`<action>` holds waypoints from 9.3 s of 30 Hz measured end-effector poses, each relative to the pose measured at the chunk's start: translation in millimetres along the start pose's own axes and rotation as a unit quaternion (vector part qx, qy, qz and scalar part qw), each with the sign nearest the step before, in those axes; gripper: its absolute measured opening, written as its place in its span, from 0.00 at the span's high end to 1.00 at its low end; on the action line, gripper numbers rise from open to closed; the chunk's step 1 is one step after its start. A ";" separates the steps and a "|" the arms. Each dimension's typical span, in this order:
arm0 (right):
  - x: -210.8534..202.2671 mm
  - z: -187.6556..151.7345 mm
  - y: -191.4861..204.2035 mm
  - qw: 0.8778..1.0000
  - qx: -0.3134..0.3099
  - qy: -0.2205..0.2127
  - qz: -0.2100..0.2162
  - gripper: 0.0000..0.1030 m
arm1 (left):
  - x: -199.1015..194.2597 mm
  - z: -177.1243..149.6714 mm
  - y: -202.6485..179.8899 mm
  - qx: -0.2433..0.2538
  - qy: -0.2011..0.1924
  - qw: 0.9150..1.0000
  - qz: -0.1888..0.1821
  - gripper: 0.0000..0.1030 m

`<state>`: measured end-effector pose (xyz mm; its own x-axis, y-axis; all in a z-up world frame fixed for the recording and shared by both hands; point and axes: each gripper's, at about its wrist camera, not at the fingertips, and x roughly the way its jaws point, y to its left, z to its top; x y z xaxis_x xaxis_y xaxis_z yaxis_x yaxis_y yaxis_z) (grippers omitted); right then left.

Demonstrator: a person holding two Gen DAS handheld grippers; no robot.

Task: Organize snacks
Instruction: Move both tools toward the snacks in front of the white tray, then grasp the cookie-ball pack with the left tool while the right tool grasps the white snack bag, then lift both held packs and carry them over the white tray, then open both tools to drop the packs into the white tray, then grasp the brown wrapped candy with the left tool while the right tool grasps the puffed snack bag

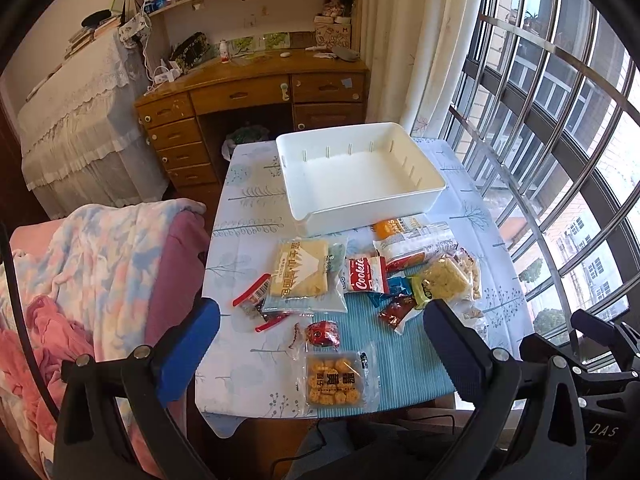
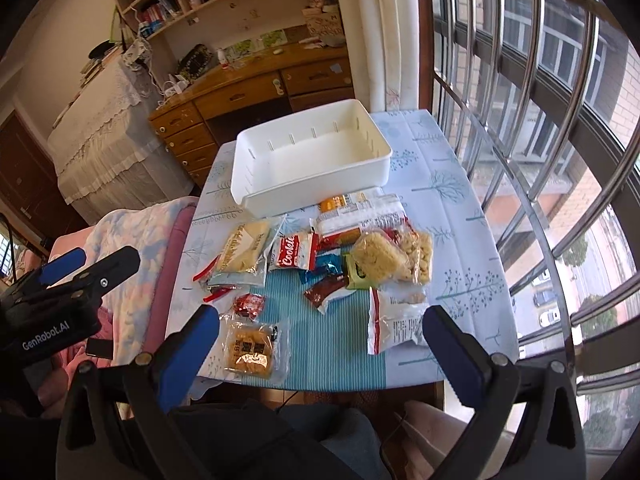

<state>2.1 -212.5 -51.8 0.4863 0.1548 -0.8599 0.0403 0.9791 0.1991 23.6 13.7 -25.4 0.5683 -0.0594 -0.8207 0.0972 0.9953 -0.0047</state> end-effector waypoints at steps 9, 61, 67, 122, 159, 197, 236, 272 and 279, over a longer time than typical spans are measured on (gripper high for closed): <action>23.2 -6.9 -1.6 0.997 0.063 0.047 -0.017 0.01 | 24.5 -3.3 18.5 0.002 0.039 0.999 -0.017 0.01; 243.2 -47.5 -185.6 0.756 0.557 0.341 0.055 0.21 | 303.5 -118.0 -1.5 -0.148 0.488 0.860 -0.009 0.01; 259.1 -25.7 -187.0 0.760 0.540 0.355 0.063 0.37 | 321.0 -121.5 -4.5 -0.157 0.502 0.850 -0.001 0.00; 101.5 93.8 -4.6 0.966 0.247 0.015 0.071 0.49 | 126.1 109.2 56.3 -0.004 0.169 0.983 -0.077 0.20; 214.2 248.5 -23.7 0.993 0.016 -0.099 0.064 0.22 | 282.0 211.2 15.3 -0.114 0.077 0.989 -0.055 0.08; 69.9 88.6 22.6 0.975 0.042 -0.218 0.009 0.22 | 94.6 96.2 76.8 -0.078 -0.036 0.989 -0.120 0.03; 91.6 56.3 -60.2 0.963 -0.239 -0.104 0.060 0.22 | 181.7 15.2 -58.2 -0.172 0.196 0.962 -0.078 0.03; 232.5 68.0 -88.9 0.940 -0.230 0.179 0.176 0.41 | 350.3 -81.3 -68.6 -0.445 0.403 0.795 -0.081 0.23; 244.4 69.0 -91.1 0.939 -0.212 0.209 0.172 0.60 | 360.8 -73.6 -66.5 -0.435 0.422 0.793 -0.063 0.34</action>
<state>177.5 -273.0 -247.7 0.0186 0.4235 -0.9057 -0.4512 0.8119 0.3704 162.1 -68.2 -363.3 -0.1849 -0.4554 -0.8709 -0.6991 0.6838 -0.2091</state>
